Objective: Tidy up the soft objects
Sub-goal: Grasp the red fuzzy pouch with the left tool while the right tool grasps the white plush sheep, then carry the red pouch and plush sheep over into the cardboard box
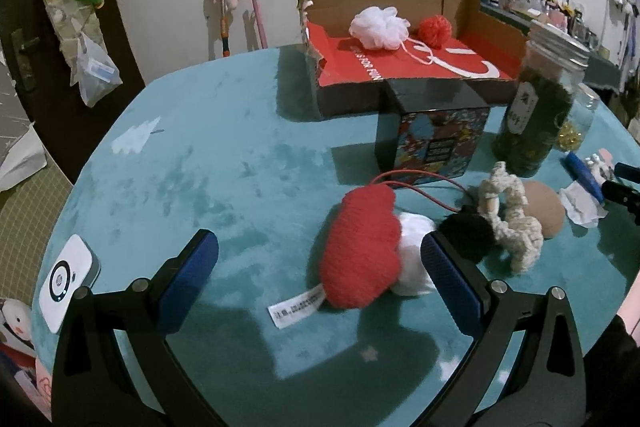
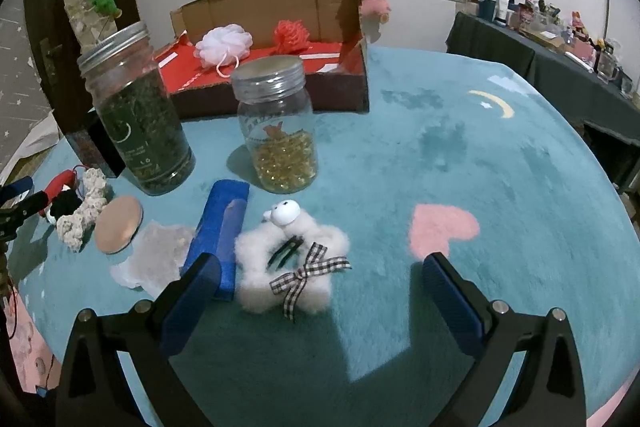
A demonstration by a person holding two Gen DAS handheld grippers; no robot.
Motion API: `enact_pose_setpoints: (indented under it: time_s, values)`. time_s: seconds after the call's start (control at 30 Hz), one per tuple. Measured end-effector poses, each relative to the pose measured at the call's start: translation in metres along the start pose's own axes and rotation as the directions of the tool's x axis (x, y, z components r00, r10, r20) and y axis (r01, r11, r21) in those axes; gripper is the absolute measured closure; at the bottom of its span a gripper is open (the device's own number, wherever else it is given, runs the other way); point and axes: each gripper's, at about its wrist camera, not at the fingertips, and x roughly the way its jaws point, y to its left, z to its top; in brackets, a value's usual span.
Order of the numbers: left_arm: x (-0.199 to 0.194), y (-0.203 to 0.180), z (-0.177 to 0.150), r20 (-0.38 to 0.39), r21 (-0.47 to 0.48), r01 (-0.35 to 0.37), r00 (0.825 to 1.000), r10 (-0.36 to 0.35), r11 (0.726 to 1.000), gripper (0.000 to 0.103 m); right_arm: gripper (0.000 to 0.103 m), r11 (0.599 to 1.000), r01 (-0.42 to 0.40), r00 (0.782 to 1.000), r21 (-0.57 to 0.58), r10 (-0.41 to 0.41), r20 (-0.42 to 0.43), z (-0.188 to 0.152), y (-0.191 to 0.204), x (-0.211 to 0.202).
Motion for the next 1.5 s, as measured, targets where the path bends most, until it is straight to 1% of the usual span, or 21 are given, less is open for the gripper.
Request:
enact_pose_setpoints:
  time_s: [0.13,0.23,0.37,0.43,0.53,0.63,0.67,0.7,0.73,0.8,0.83,0.87,0.9,0.93,0.97,1.03,1.2,1.33,1.5]
  values:
    - [0.010,0.002,0.001,-0.023,-0.006,0.005,1.000,-0.005,1.000,0.000,0.000,1.000,-0.016,1.000,0.000,0.016,-0.007,0.002,-0.001,0.002]
    - [0.017,0.006,0.002,-0.037,-0.004,-0.013,0.999,0.012,1.000,0.000,0.000,1.000,-0.016,1.000,-0.004,0.016,-0.012,0.002,-0.002,0.003]
    - [0.020,0.012,0.003,-0.043,-0.020,0.012,0.999,-0.013,1.000,0.000,0.000,0.999,0.034,0.999,-0.028,-0.035,-0.020,0.002,-0.005,0.004]
    - [0.021,0.009,0.003,-0.042,-0.012,0.018,0.999,-0.018,1.000,0.000,0.000,1.000,0.017,0.999,-0.020,-0.017,-0.032,0.001,-0.008,0.005]
    - [0.022,0.003,0.002,-0.039,0.009,0.034,0.999,-0.034,0.999,0.000,0.003,0.999,0.013,0.999,-0.044,-0.015,-0.032,0.002,-0.004,0.005]
    - [0.024,0.001,0.002,-0.040,0.014,0.044,0.998,-0.044,0.999,0.004,0.003,0.998,0.007,0.999,-0.067,-0.009,-0.035,0.000,0.001,0.006]
    - [0.024,0.002,0.002,-0.042,0.010,0.058,0.997,-0.058,0.998,0.010,0.004,0.997,0.010,0.999,-0.073,-0.012,-0.035,0.000,0.003,0.006]
    - [0.025,0.001,0.002,-0.044,0.008,0.073,0.996,-0.072,0.997,0.022,0.006,0.997,0.011,0.999,-0.076,-0.013,-0.034,-0.001,0.003,0.007]
    - [0.026,0.001,0.002,-0.048,0.007,0.099,0.994,-0.099,0.995,0.029,0.008,0.997,0.011,0.999,-0.076,-0.013,-0.033,-0.001,0.004,0.007]
    - [0.025,-0.001,0.001,-0.048,0.000,0.158,0.986,-0.157,0.987,0.060,0.021,0.997,0.006,1.000,-0.079,-0.008,-0.024,-0.001,0.005,0.006]
    - [0.025,-0.003,0.001,-0.048,-0.002,0.192,0.980,-0.192,0.981,0.066,0.025,0.996,0.003,1.000,-0.084,-0.005,-0.016,-0.001,0.006,0.006]
    - [0.024,-0.005,0.001,-0.044,-0.001,0.195,0.980,-0.195,0.981,0.067,0.039,0.996,-0.005,1.000,-0.089,0.004,-0.010,-0.001,0.007,0.005]
    - [0.023,-0.006,0.001,-0.040,0.002,0.181,0.983,-0.181,0.983,0.067,0.050,0.996,-0.019,1.000,-0.092,0.018,-0.003,-0.001,0.008,0.004]
    - [0.021,-0.007,0.001,-0.037,-0.001,0.180,0.983,-0.180,0.984,0.068,0.055,0.995,-0.024,1.000,-0.096,0.025,0.005,-0.001,0.010,0.003]
    - [0.020,-0.007,0.001,-0.034,-0.007,0.180,0.983,-0.181,0.984,0.068,0.062,0.995,-0.031,0.999,-0.098,0.032,0.008,-0.001,0.011,0.002]
    - [0.013,-0.009,0.002,-0.020,-0.009,0.180,0.984,-0.180,0.984,0.068,0.062,0.994,-0.060,0.998,-0.088,0.061,0.013,-0.001,0.011,-0.001]
    - [-0.011,-0.016,0.008,0.033,0.015,0.182,0.983,-0.182,0.983,0.068,0.063,0.994,-0.056,0.997,-0.091,0.061,0.045,0.000,0.013,-0.011]
    - [-0.027,-0.027,0.011,0.067,0.040,0.202,0.977,-0.204,0.979,0.068,0.063,0.992,-0.082,0.994,-0.093,0.088,0.067,0.003,0.017,-0.023]
    - [-0.041,-0.040,0.012,0.085,0.070,0.237,0.967,-0.242,0.969,0.068,0.063,0.988,-0.103,0.989,-0.116,0.114,0.094,0.007,0.026,-0.036]
